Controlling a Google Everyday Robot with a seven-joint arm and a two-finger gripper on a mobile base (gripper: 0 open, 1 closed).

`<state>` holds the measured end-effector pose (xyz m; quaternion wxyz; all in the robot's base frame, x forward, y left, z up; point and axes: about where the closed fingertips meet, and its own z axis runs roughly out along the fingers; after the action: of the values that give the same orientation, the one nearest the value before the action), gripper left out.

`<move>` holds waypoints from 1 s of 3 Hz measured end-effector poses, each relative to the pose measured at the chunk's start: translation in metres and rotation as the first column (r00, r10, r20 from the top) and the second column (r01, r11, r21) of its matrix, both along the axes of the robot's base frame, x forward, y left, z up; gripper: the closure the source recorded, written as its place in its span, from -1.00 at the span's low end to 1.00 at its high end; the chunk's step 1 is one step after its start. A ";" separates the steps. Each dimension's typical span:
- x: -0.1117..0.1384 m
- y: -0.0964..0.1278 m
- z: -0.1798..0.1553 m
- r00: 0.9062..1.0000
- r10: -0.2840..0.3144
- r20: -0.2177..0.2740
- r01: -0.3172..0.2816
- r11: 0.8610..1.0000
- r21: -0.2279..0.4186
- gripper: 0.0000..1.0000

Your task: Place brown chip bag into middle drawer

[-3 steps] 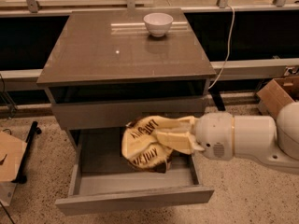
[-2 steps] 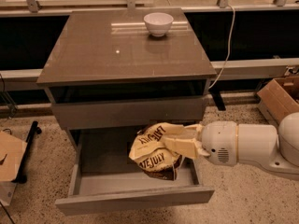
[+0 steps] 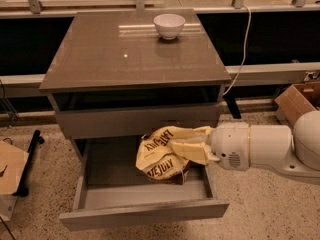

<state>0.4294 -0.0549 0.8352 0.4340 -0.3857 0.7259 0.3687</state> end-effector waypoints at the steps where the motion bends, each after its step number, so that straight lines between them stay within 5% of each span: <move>1: 0.019 0.005 -0.020 1.000 0.028 0.012 -0.028 1.000 -0.009 1.00; 3: 0.058 0.004 -0.106 0.999 0.018 -0.049 -0.016 0.999 0.045 1.00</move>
Offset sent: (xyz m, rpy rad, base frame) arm 0.0699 -0.0002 -0.1110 0.0446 0.0586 0.0364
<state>0.4874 -0.0505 0.7293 0.4211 -0.3728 0.7249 0.3979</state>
